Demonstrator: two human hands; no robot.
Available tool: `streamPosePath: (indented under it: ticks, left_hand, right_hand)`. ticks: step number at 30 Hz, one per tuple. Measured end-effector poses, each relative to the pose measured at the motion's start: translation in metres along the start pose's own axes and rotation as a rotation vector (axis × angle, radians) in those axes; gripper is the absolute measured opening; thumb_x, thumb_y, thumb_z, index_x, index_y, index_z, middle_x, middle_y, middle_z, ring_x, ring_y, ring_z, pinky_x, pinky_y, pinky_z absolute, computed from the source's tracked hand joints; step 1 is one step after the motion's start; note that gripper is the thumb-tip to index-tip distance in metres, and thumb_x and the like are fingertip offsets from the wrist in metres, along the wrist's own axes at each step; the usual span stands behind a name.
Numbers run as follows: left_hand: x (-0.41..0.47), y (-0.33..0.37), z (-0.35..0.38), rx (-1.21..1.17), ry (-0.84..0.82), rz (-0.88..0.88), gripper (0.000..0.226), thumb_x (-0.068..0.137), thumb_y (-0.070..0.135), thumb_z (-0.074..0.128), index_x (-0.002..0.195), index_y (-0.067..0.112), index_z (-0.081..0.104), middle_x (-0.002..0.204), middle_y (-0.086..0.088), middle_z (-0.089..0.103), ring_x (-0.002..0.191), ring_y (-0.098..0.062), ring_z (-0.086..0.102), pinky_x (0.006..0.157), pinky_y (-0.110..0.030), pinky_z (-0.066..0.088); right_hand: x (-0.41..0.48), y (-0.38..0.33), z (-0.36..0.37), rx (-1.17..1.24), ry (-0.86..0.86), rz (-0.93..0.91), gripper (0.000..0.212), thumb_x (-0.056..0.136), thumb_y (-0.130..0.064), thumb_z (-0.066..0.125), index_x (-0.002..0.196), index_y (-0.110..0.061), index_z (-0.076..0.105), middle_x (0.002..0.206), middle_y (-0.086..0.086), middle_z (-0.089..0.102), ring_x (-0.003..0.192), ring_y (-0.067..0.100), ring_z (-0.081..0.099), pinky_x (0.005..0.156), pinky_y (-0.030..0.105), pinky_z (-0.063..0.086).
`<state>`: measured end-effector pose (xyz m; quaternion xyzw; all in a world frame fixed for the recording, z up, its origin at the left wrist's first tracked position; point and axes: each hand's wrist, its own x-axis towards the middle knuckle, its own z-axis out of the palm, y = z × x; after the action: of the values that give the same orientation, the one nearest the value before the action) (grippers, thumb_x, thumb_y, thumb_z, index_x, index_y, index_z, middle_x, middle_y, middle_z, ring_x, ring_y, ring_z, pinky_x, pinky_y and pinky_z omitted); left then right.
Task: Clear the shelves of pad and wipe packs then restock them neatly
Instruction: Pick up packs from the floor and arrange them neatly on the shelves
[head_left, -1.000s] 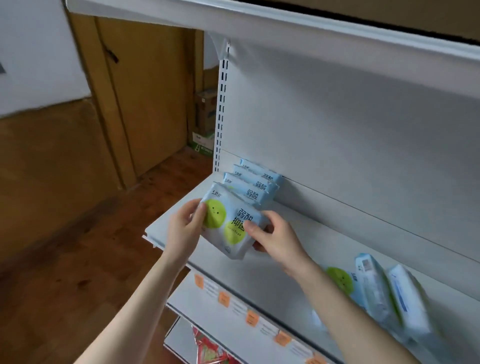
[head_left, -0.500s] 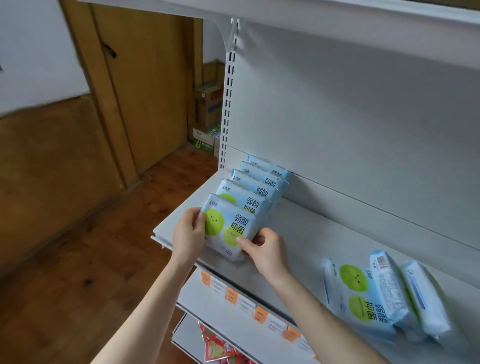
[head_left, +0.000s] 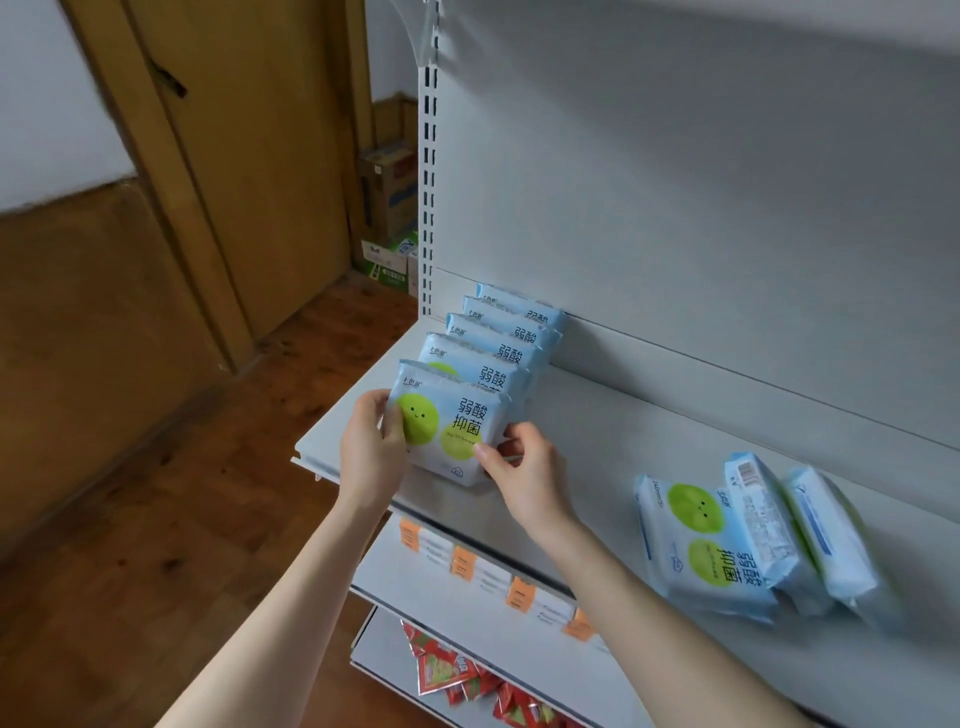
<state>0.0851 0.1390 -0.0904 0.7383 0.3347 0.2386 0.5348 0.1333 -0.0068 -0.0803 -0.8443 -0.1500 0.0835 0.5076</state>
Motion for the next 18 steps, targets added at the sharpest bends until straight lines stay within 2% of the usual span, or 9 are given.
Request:
streamPosePath:
  ticks: [3, 5, 9, 11, 13, 16, 18]
  left_hand:
    - [-0.014, 0.006, -0.002, -0.004, 0.024, 0.046, 0.033, 0.100, 0.013, 0.040, 0.132, 0.006, 0.047, 0.132, -0.009, 0.053, 0.122, -0.024, 0.049, 0.096, -0.027, 0.038]
    - [-0.026, 0.016, -0.001, 0.018, 0.052, 0.086, 0.039, 0.100, 0.012, 0.039, 0.138, 0.008, 0.040, 0.141, -0.007, 0.046, 0.130, -0.022, 0.042, 0.099, -0.022, 0.030]
    - [-0.049, 0.044, 0.015, 0.066, 0.120, 0.205, 0.044, 0.099, 0.012, 0.042, 0.142, 0.009, 0.035, 0.147, -0.006, 0.040, 0.135, -0.023, 0.036, 0.104, -0.025, 0.028]
    - [-0.064, 0.058, 0.031, 0.029, 0.121, 0.252, 0.042, 0.097, 0.010, 0.046, 0.139, 0.008, 0.041, 0.143, -0.007, 0.044, 0.132, -0.022, 0.039, 0.099, -0.018, 0.027]
    - [-0.082, 0.068, 0.053, -0.043, 0.073, 0.296, 0.037, 0.095, 0.008, 0.050, 0.132, 0.005, 0.048, 0.134, -0.008, 0.052, 0.127, -0.022, 0.046, 0.098, -0.016, 0.030]
    - [-0.114, 0.077, 0.089, -0.192, -0.083, 0.276, 0.029, 0.092, 0.004, 0.053, 0.121, 0.006, 0.055, 0.119, -0.004, 0.058, 0.118, -0.022, 0.054, 0.104, -0.031, 0.040]
    - [-0.138, 0.080, 0.109, -0.247, -0.176, 0.238, 0.025, 0.092, 0.004, 0.054, 0.115, 0.012, 0.056, 0.113, -0.002, 0.059, 0.113, -0.021, 0.057, 0.099, -0.026, 0.042]
  right_hand:
    - [-0.003, 0.003, -0.010, 0.023, -0.037, 0.046, 0.036, 0.084, -0.020, 0.068, 0.115, -0.006, 0.055, 0.077, -0.007, 0.059, 0.077, 0.013, 0.057, 0.070, 0.019, 0.040]
    - [-0.006, 0.004, -0.020, 0.025, -0.028, 0.048, 0.039, 0.085, -0.018, 0.067, 0.118, -0.005, 0.053, 0.073, -0.010, 0.055, 0.076, 0.015, 0.057, 0.072, 0.021, 0.043]
    - [-0.019, 0.004, -0.051, 0.062, -0.008, 0.009, 0.036, 0.084, -0.013, 0.067, 0.117, -0.004, 0.055, 0.075, -0.006, 0.058, 0.078, 0.021, 0.059, 0.078, 0.033, 0.049]
    - [-0.028, 0.005, -0.072, 0.068, 0.028, -0.034, 0.031, 0.084, -0.010, 0.068, 0.112, -0.003, 0.058, 0.075, -0.007, 0.058, 0.078, 0.022, 0.062, 0.079, 0.035, 0.051]
    - [-0.038, 0.010, -0.098, 0.056, 0.088, -0.086, 0.024, 0.083, -0.009, 0.068, 0.106, -0.003, 0.062, 0.075, -0.010, 0.059, 0.075, 0.016, 0.062, 0.077, 0.031, 0.052]
    - [-0.054, 0.023, -0.143, -0.012, 0.201, -0.161, 0.014, 0.082, -0.007, 0.068, 0.096, -0.005, 0.066, 0.076, -0.015, 0.059, 0.067, -0.005, 0.058, 0.070, 0.011, 0.047]
    - [-0.063, 0.037, -0.173, -0.060, 0.294, -0.183, 0.012, 0.082, -0.006, 0.067, 0.094, -0.002, 0.067, 0.079, -0.011, 0.061, 0.069, -0.007, 0.058, 0.071, 0.007, 0.043]
